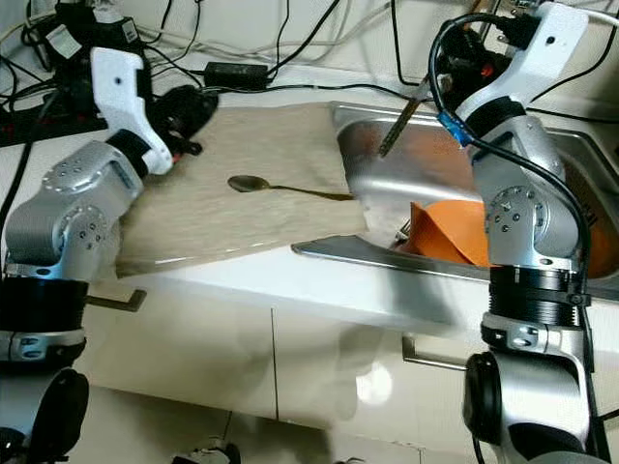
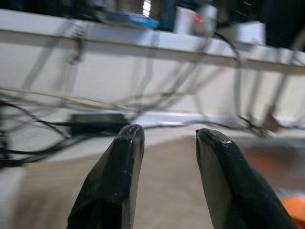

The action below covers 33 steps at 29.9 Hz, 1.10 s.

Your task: Kitchen organization

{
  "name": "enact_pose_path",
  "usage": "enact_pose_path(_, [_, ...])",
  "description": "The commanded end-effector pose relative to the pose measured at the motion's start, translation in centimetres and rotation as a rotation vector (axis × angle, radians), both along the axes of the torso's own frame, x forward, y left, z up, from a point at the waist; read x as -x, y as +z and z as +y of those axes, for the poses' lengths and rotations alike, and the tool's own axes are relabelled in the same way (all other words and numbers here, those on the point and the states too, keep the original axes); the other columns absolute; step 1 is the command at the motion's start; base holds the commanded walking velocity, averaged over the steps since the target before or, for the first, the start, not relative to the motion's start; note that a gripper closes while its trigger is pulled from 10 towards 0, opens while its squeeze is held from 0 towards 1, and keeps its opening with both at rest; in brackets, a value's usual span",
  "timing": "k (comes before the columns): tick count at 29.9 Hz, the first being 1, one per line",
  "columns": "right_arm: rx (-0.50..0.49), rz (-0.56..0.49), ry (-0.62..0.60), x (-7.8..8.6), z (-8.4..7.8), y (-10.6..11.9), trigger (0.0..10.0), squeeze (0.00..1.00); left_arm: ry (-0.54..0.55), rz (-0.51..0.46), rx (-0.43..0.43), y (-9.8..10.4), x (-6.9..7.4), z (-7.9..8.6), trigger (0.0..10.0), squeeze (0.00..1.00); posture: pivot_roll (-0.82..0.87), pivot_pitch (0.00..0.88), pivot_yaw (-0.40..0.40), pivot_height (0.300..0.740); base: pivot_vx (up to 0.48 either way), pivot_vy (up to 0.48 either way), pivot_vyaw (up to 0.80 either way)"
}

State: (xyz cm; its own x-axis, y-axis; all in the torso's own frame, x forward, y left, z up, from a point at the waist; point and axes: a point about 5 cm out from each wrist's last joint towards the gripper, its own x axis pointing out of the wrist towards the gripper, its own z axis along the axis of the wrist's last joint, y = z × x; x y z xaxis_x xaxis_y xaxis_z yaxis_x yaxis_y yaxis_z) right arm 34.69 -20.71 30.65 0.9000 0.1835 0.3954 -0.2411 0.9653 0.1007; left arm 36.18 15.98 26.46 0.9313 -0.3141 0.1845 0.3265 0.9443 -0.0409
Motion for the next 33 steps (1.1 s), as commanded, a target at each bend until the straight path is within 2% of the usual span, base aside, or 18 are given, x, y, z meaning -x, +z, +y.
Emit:
enact_pose_path(1, [0.08, -0.01, -0.01, 0.3, 0.5, 0.0, 0.0, 0.0, 0.024, -0.008, -0.022, -0.1, -0.1, 0.0, 10.0, 0.0, 0.01, 0.0, -0.026, 0.74, 0.0, 0.0, 0.0])
enact_pose_path(4, [0.227, 0.11, -0.05, -0.5, 1.0, -3.4, 0.0, 0.0, 0.063, 0.032, -0.127, -2.5, -0.1, -0.2, 10.0, 0.0, 0.0, 0.0, -0.022, 0.74, 0.0, 0.0, 0.0])
enact_pose_path(6, [0.235, 0.116, -0.049, -0.7, 1.1, -3.6, 0.0, 0.0, 0.036, 0.037, -0.131, -2.7, 0.0, -0.4, 10.0, 0.0, -0.01, 0.002, -0.011, 0.74, 0.0, 0.0, 0.0])
enact_pose_path(10, [0.286, 0.203, -0.065, -3.5, 1.3, -5.3, 0.0, 0.0, -0.273, -0.002, -0.181, -2.8, 1.2, -2.7, 10.0, 0.0, -0.03, 0.025, -0.005, 0.74, 0.0, 0.0, 0.0])
enact_pose_path(11, [0.286, 0.203, -0.065, -3.5, 1.3, -5.3, 0.0, 0.0, -0.273, -0.002, -0.181, -2.8, 1.2, -2.7, 10.0, 0.0, -0.03, 0.025, -0.005, 0.74, 0.0, 0.0, 0.0])
enact_pose_path(14, [0.304, 0.267, -0.098, -5.1, 0.9, -6.4, 0.0, 0.0, -0.442, -0.012, -0.236, -2.8, 2.0, -3.5, 10.0, 0.0, -0.02, 0.033, -0.013, 0.74, 0.0, 0.0, 0.0])
enact_pose_path(16, [0.335, 0.323, -0.131, -5.7, 0.5, -7.4, 0.0, 0.0, -0.543, -0.012, -0.235, -2.3, 2.7, -4.3, 10.0, 0.0, 0.0, 0.051, -0.031, 0.74, 0.0, 0.0, 0.0])
enact_pose_path(17, [0.335, 0.323, -0.131, -5.7, 0.5, -7.4, 0.0, 0.0, -0.543, -0.012, -0.235, -2.3, 2.7, -4.3, 10.0, 0.0, 0.0, 0.051, -0.031, 0.74, 0.0, 0.0, 0.0])
enact_pose_path(20, [0.373, 0.397, -0.145, -6.1, 0.3, -8.9, 0.0, 0.0, -0.636, 0.019, -0.234, -2.4, 3.4, -5.1, 10.0, 0.0, 0.01, 0.058, -0.031, 0.74, 0.0, 0.0, 0.0])
enact_pose_path(26, [0.339, 0.432, -0.114, -6.3, 0.6, -9.8, 0.0, 0.0, -0.652, 0.019, -0.258, -2.3, 3.6, -5.4, 10.0, 0.0, 0.05, 0.097, -0.041, 0.74, 0.0, 0.0, 0.0])
enact_pose_path(30, [0.315, 0.429, -0.089, -6.3, 1.4, -10.9, 0.0, 0.0, -0.709, 0.038, -0.27, -2.1, 4.5, -5.6, 10.0, 0.0, 0.08, 0.119, -0.044, 0.74, 0.0, 0.0, 0.0])
enact_pose_path(33, [0.324, 0.489, -0.08, -5.9, 1.6, -12.7, 0.0, 0.0, -0.762, 0.06, -0.302, -2.3, 5.4, -5.9, 10.0, 0.0, 0.09, 0.121, -0.052, 0.74, 0.0, 0.0, 0.0])
